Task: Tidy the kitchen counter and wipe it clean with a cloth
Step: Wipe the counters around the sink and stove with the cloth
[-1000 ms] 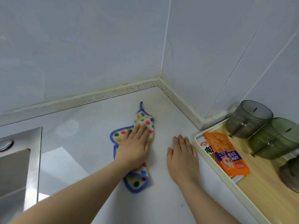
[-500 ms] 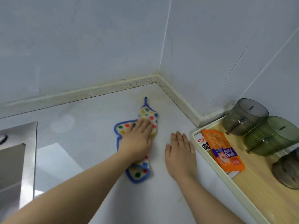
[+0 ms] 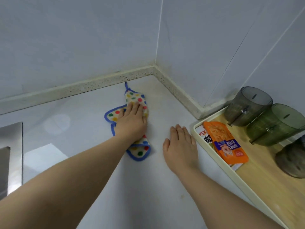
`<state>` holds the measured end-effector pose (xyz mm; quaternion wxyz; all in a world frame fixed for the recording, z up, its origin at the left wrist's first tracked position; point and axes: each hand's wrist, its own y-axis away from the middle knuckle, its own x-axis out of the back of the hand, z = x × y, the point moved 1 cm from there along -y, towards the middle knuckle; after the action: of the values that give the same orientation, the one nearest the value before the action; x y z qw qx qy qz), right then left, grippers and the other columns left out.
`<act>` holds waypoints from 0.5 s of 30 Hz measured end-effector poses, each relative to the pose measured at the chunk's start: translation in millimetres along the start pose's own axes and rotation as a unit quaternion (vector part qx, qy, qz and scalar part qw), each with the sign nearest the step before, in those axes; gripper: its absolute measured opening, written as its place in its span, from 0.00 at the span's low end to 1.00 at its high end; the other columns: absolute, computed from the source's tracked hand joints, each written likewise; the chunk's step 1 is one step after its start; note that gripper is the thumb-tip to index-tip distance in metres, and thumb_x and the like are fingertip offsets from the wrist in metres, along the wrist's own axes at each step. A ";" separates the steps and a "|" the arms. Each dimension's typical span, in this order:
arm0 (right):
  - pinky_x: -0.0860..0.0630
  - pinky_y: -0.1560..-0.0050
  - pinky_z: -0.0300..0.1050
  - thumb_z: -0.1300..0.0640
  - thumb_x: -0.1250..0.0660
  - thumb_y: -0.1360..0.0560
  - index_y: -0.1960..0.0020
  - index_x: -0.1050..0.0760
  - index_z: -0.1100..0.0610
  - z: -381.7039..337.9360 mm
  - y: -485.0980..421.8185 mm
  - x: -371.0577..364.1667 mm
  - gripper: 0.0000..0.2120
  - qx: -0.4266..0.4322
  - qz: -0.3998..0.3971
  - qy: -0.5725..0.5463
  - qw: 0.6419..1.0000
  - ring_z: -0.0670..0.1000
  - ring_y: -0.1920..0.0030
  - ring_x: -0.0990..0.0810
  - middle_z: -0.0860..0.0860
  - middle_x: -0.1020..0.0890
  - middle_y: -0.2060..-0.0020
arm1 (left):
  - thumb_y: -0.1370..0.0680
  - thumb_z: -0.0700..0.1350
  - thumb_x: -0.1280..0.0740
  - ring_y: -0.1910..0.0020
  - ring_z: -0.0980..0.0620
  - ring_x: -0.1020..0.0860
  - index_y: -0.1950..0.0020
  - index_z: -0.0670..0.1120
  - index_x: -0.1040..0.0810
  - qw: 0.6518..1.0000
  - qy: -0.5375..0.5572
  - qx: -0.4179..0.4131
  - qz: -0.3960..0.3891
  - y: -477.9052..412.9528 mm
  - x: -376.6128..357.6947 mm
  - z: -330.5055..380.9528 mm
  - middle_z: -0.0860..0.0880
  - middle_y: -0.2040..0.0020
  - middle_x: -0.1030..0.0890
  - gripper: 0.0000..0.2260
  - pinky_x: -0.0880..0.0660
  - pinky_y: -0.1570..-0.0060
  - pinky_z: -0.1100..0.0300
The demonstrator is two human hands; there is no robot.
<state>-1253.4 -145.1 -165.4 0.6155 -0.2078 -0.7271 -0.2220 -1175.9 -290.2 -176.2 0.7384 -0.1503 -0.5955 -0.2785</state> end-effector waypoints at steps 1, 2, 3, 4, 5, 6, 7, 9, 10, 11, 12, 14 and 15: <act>0.34 0.34 0.53 0.55 0.44 0.22 0.33 0.32 0.64 -4.0 -4.0 3.0 0.20 -0.002 0.028 -0.002 1.000 0.61 0.32 0.31 0.61 0.29 0.34 | 0.17 0.52 0.56 0.23 0.52 0.57 0.22 0.47 0.53 1.000 0.002 0.006 -0.001 -2.4 0.2 1.4 0.51 0.21 0.55 0.24 0.58 0.26 0.53; 0.31 0.40 0.53 0.57 0.41 0.23 0.39 0.28 0.65 -5.7 -13.7 4.8 0.17 -0.004 0.056 -0.011 0.998 0.62 0.38 0.27 0.61 0.26 0.40 | 0.17 0.52 0.57 0.23 0.52 0.57 0.22 0.48 0.54 1.000 0.003 0.005 -0.001 -6.3 -1.5 2.8 0.51 0.22 0.55 0.24 0.59 0.26 0.52; 0.32 0.39 0.53 0.58 0.42 0.23 0.38 0.29 0.64 -7.8 -22.3 7.5 0.16 -0.013 0.052 -0.024 0.998 0.61 0.37 0.28 0.61 0.26 0.40 | 0.17 0.52 0.57 0.23 0.52 0.57 0.22 0.48 0.54 1.000 0.000 0.002 -0.001 -6.4 -2.5 2.4 0.51 0.22 0.56 0.24 0.59 0.26 0.52; 0.37 0.34 0.52 0.57 0.45 0.21 0.33 0.33 0.63 -8.7 -35.2 6.7 0.18 -0.019 0.036 -0.040 0.998 0.60 0.32 0.33 0.60 0.31 0.34 | 0.17 0.52 0.57 0.23 0.52 0.57 0.22 0.48 0.54 1.000 -0.002 -0.004 0.001 -11.0 -3.1 1.0 0.51 0.22 0.55 0.24 0.59 0.26 0.52; 0.44 0.28 0.50 0.55 0.49 0.19 0.28 0.40 0.62 -8.5 -42.5 6.6 0.22 -0.032 0.011 -0.050 0.998 0.58 0.27 0.41 0.58 0.37 0.28 | 0.17 0.52 0.56 0.23 0.52 0.57 0.22 0.48 0.53 1.000 -0.004 -0.010 0.002 -14.7 -1.4 -0.5 0.51 0.21 0.55 0.24 0.58 0.26 0.52; 0.50 0.26 0.48 0.54 0.52 0.18 0.25 0.46 0.61 -8.3 -52.7 2.7 0.24 -0.041 0.003 -0.052 0.998 0.56 0.24 0.48 0.56 0.44 0.25 | 0.17 0.52 0.56 0.23 0.52 0.57 0.22 0.48 0.53 1.000 -0.009 -0.014 0.004 -25.0 0.1 -4.6 0.51 0.21 0.54 0.24 0.58 0.26 0.52; 0.54 0.25 0.48 0.53 0.54 0.18 0.24 0.50 0.60 -8.5 -58.6 0.6 0.25 -0.044 0.008 -0.046 0.998 0.54 0.23 0.51 0.55 0.47 0.23 | 0.17 0.52 0.56 0.23 0.52 0.56 0.22 0.47 0.52 1.000 -0.015 -0.013 0.006 -37.3 1.9 -9.1 0.51 0.21 0.54 0.24 0.57 0.25 0.52; 0.56 0.25 0.47 0.52 0.55 0.18 0.23 0.53 0.59 -9.3 -62.7 -4.5 0.25 -0.044 0.018 -0.043 0.998 0.53 0.23 0.53 0.54 0.50 0.23 | 0.17 0.51 0.57 0.23 0.51 0.55 0.22 0.47 0.52 1.000 -0.028 -0.012 0.003 -64.6 8.4 -18.0 0.51 0.21 0.53 0.24 0.56 0.25 0.51; 0.56 0.25 0.47 0.52 0.55 0.18 0.23 0.53 0.60 -8.2 -61.9 -6.1 0.26 -0.045 0.019 -0.043 0.998 0.53 0.23 0.53 0.54 0.50 0.23 | 0.17 0.51 0.57 0.23 0.50 0.55 0.22 0.46 0.52 0.999 -0.038 -0.016 -0.001 -78.0 10.6 -19.4 0.50 0.21 0.53 0.24 0.55 0.25 0.51; 0.56 0.25 0.47 0.52 0.55 0.18 0.23 0.53 0.60 -6.9 -62.9 -6.7 0.26 -0.047 0.025 -0.043 0.998 0.53 0.23 0.53 0.54 0.50 0.23 | 0.17 0.51 0.57 0.23 0.50 0.54 0.22 0.46 0.52 0.998 -0.049 -0.025 -0.001 -92.6 13.2 -18.9 0.50 0.21 0.53 0.24 0.55 0.25 0.51; 0.57 0.25 0.47 0.52 0.56 0.18 0.23 0.54 0.59 -6.7 -63.0 -7.4 0.26 -0.048 0.026 -0.040 0.998 0.52 0.23 0.54 0.54 0.51 0.23 | 0.17 0.50 0.56 0.23 0.50 0.54 0.22 0.46 0.52 0.998 -0.061 -0.034 -0.001 -104.6 15.4 -18.2 0.50 0.21 0.53 0.23 0.54 0.25 0.50; 0.57 0.25 0.46 0.51 0.57 0.18 0.23 0.55 0.59 -6.4 -64.7 -8.7 0.26 -0.049 0.024 -0.035 0.998 0.51 0.23 0.55 0.53 0.52 0.23 | 0.17 0.49 0.56 0.23 0.50 0.53 0.22 0.45 0.52 0.996 -0.064 -0.056 -0.001 -128.1 18.9 -13.5 0.49 0.21 0.53 0.23 0.53 0.25 0.50; 0.58 0.25 0.46 0.51 0.58 0.18 0.23 0.56 0.59 -5.6 -65.7 -8.7 0.26 -0.048 0.023 -0.034 0.998 0.51 0.23 0.55 0.53 0.52 0.23 | 0.17 0.49 0.56 0.23 0.50 0.53 0.22 0.45 0.52 0.996 -0.061 -0.069 -0.002 -139.3 19.4 -9.0 0.49 0.21 0.52 0.23 0.53 0.25 0.50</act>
<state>-1285.4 -202.1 -177.6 0.5846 -0.2607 -0.7314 -0.2351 -1248.4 -411.1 -175.1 0.6883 -0.2163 -0.6191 -0.3101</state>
